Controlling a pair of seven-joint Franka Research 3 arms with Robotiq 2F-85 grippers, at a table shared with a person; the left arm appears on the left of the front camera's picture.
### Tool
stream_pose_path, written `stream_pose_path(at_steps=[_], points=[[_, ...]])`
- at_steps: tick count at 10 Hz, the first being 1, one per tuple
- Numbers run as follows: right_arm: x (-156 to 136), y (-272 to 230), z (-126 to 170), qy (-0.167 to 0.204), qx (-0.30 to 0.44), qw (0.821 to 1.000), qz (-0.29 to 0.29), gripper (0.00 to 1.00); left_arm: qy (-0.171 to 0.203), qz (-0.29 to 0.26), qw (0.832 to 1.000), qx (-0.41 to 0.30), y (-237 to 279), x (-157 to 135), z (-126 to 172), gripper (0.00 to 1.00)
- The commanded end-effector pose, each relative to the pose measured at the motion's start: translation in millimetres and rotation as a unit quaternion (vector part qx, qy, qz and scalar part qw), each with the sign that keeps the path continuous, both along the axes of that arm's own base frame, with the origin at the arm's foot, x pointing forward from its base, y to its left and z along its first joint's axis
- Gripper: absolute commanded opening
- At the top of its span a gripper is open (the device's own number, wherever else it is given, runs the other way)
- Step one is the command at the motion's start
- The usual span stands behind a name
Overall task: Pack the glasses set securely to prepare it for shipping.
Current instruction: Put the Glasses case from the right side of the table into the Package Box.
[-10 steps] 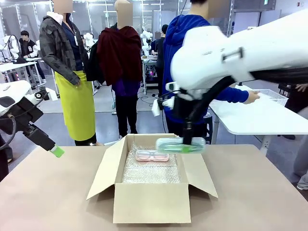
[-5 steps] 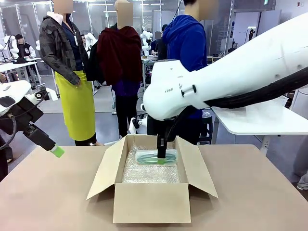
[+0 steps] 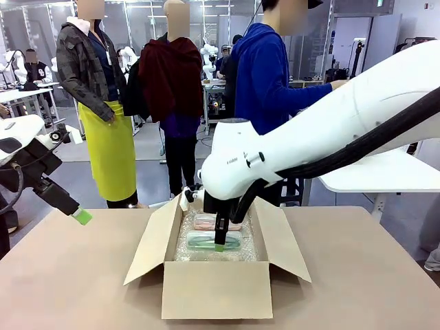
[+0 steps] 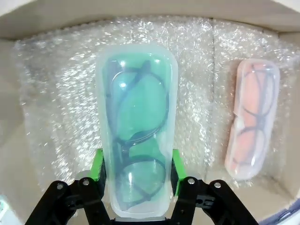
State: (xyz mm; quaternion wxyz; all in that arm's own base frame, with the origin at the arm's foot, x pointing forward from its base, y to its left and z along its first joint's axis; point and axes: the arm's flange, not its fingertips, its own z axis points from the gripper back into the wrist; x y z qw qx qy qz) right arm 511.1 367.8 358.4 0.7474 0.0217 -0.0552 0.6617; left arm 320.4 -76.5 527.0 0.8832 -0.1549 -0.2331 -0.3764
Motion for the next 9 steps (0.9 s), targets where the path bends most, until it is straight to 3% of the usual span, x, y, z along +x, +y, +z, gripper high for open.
stream_pose_path(at_steps=[1,3,4,5,9], points=[[0.0,-3.8,-17.4,-0.014,0.006,1.000,-0.025,0.18,-0.003,-0.009,1.000,-0.010,1.6,0.3,-0.7,1.00],[1.0,-5.7,-19.6,-0.002,-0.004,1.000,-0.022,0.18,-0.003,-0.009,1.000,-0.010,1.6,0.3,-0.7,1.00],[2.1,-8.3,-21.4,0.000,-0.006,1.000,-0.029,0.86,-0.003,-0.009,1.000,-0.010,1.6,0.3,-0.7,1.00],[1.6,-7.9,-21.3,0.000,-0.008,1.000,-0.028,0.99,-0.003,-0.009,1.000,-0.010,1.6,0.3,-0.7,1.00],[-7.3,-9.0,-11.8,-0.026,-0.026,0.999,-0.033,1.00,-0.003,-0.009,1.000,-0.010,1.6,0.3,-0.7,1.00]])
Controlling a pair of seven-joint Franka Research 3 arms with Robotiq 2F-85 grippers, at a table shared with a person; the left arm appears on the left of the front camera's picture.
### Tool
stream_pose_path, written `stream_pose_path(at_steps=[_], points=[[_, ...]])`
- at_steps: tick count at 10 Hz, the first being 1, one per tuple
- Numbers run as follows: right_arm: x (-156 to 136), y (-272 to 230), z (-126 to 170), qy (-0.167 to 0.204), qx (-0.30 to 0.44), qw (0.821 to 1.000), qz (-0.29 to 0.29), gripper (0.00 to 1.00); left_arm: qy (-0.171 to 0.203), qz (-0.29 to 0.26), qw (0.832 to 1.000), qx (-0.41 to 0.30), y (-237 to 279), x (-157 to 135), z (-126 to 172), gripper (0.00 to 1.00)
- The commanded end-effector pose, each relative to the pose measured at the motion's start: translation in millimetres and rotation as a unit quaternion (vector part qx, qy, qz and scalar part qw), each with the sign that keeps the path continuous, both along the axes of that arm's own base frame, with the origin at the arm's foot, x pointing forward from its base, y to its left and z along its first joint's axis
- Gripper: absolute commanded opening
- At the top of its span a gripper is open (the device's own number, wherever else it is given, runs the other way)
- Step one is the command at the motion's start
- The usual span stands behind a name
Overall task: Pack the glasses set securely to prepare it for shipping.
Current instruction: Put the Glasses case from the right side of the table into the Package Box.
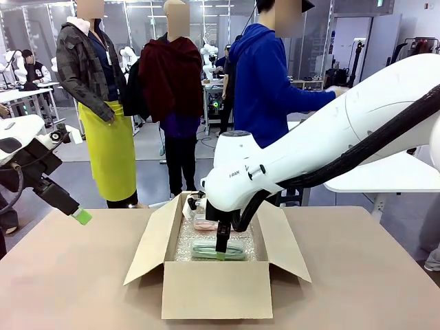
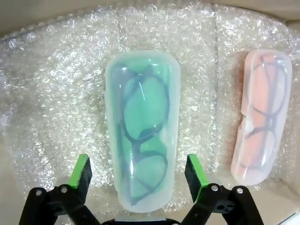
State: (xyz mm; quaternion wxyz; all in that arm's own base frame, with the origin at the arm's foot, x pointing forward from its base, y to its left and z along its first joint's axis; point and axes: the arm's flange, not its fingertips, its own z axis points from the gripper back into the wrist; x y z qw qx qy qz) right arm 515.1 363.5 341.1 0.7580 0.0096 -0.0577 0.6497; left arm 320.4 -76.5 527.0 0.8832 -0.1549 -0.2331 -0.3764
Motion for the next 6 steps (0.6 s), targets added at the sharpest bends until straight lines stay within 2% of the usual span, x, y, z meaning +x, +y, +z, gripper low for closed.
stream_pose_path(at_steps=[1,6], points=[[0.8,0.2,-3.4,0.008,0.006,1.000,0.002,1.00,-0.003,-0.009,1.000,-0.010,1.6,0.3,-0.7,1.00],[0.8,0.2,-3.4,0.008,0.006,1.000,0.002,1.00,-0.003,-0.009,1.000,-0.010,1.6,0.3,-0.7,1.00]])
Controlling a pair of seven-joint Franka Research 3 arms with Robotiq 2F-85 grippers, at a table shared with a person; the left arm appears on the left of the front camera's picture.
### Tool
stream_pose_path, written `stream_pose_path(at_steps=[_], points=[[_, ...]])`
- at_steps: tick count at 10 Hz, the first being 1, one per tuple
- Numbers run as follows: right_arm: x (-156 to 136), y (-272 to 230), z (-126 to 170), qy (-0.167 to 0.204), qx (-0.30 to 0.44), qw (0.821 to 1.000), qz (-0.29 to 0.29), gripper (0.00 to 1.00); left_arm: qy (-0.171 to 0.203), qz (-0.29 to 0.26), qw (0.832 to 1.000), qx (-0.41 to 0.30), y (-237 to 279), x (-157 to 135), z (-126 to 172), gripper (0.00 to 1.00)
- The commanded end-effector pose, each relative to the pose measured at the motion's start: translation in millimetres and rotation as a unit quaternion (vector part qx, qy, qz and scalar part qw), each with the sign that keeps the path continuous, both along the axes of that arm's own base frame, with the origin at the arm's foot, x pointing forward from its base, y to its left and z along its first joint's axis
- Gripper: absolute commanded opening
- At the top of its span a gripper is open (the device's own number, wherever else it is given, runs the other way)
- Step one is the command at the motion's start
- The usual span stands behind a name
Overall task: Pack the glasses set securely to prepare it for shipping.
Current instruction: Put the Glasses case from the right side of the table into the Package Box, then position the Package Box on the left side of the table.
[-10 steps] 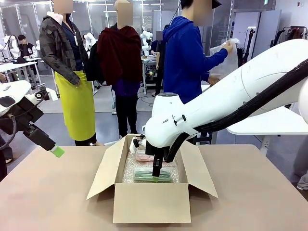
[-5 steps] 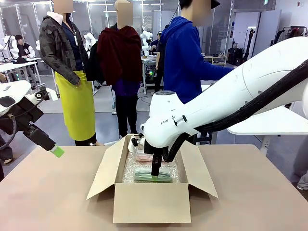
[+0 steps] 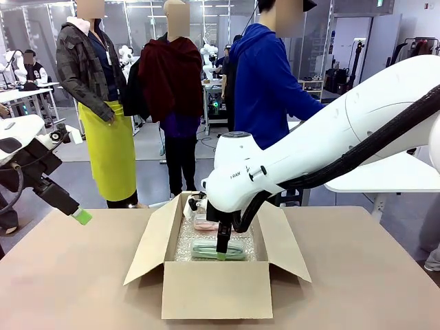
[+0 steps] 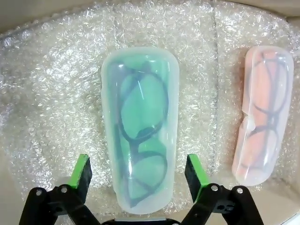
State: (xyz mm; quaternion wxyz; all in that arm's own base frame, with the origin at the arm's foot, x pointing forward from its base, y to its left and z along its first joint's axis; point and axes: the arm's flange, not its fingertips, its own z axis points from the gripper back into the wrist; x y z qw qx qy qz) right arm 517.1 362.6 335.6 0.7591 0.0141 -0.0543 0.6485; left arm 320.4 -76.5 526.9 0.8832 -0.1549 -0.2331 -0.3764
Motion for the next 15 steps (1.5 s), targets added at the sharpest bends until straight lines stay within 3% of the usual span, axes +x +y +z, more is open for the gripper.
stream_pose_path(at_steps=[1,8,10,12,15], points=[[-1.2,1.1,2.2,0.002,0.005,1.000,0.003,1.00,-0.003,-0.009,1.000,-0.010,1.6,0.3,-0.7,1.00],[-0.1,0.3,0.5,0.000,0.001,1.000,0.000,1.00,-0.003,-0.009,1.000,-0.010,1.6,0.3,-0.7,1.00],[-28.8,-34.1,78.1,-0.042,-0.007,0.999,-0.013,1.00,-0.003,-0.009,1.000,-0.010,1.6,0.3,-0.7,1.00],[-57.1,-74.4,137.2,-0.091,0.013,0.995,-0.037,1.00,-0.003,-0.009,1.000,-0.010,1.6,0.3,-0.7,1.00],[-97.2,-146.1,173.1,-0.147,0.060,0.979,-0.126,1.00,-0.003,-0.009,1.000,-0.010,1.6,0.3,-0.7,1.00]])
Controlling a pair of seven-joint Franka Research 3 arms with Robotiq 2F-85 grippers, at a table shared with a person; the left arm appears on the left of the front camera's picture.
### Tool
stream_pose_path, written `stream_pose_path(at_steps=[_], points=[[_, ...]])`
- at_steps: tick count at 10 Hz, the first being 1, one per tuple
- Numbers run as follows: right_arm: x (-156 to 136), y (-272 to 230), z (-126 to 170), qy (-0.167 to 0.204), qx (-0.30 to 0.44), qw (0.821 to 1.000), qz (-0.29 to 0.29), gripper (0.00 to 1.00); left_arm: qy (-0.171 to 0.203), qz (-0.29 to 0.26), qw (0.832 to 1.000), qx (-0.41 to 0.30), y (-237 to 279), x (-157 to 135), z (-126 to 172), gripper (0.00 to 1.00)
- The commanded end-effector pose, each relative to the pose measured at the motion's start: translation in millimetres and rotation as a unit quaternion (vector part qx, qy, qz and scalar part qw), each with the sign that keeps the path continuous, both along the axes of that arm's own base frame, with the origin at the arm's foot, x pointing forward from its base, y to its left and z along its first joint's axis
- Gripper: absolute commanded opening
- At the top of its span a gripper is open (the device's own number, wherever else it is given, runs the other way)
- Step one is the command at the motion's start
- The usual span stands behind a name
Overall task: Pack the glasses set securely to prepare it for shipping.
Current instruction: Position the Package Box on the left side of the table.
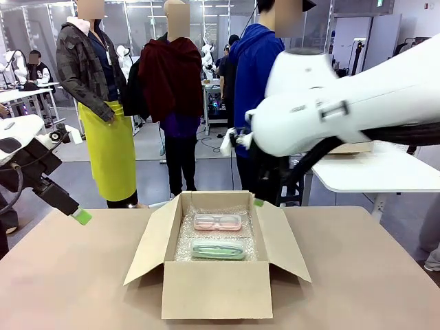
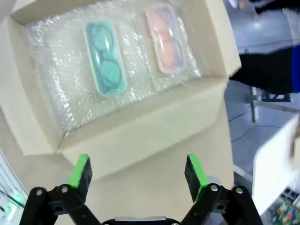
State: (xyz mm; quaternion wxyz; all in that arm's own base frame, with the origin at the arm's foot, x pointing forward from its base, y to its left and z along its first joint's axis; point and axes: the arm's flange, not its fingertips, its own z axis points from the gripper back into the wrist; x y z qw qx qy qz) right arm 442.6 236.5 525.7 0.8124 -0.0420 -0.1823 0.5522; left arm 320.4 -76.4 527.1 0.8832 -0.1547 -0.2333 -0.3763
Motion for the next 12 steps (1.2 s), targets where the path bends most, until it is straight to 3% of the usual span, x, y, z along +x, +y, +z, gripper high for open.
stream_pose_path(at_steps=[1,3,7,8,9,12], points=[[-39.4,-45.3,-7.0,-0.040,0.029,0.997,-0.051,1.00,-0.003,-0.009,1.000,-0.010,1.5,0.3,-0.8,1.00],[-76.8,-95.3,7.3,-0.069,0.070,0.990,-0.102,1.00,-0.003,-0.009,1.000,-0.010,1.5,0.3,-0.8,1.00],[-118.9,-165.7,-0.3,-0.073,0.185,0.967,-0.161,1.00,-0.003,-0.009,1.000,-0.010,1.5,0.3,-0.8,1.00],[-119.3,-165.5,-8.4,-0.048,0.183,0.969,-0.161,1.00,-0.003,-0.009,1.000,-0.010,1.5,0.3,-0.8,1.00],[-101.8,-166.0,14.9,-0.069,0.156,0.973,-0.155,1.00,-0.003,-0.009,1.000,-0.010,1.5,0.3,-0.8,1.00],[-101.8,-166.0,14.9,-0.069,0.156,0.973,-0.155,1.00,0.000,0.000,1.000,0.000,-0.2,0.1,-0.2,1.00]])
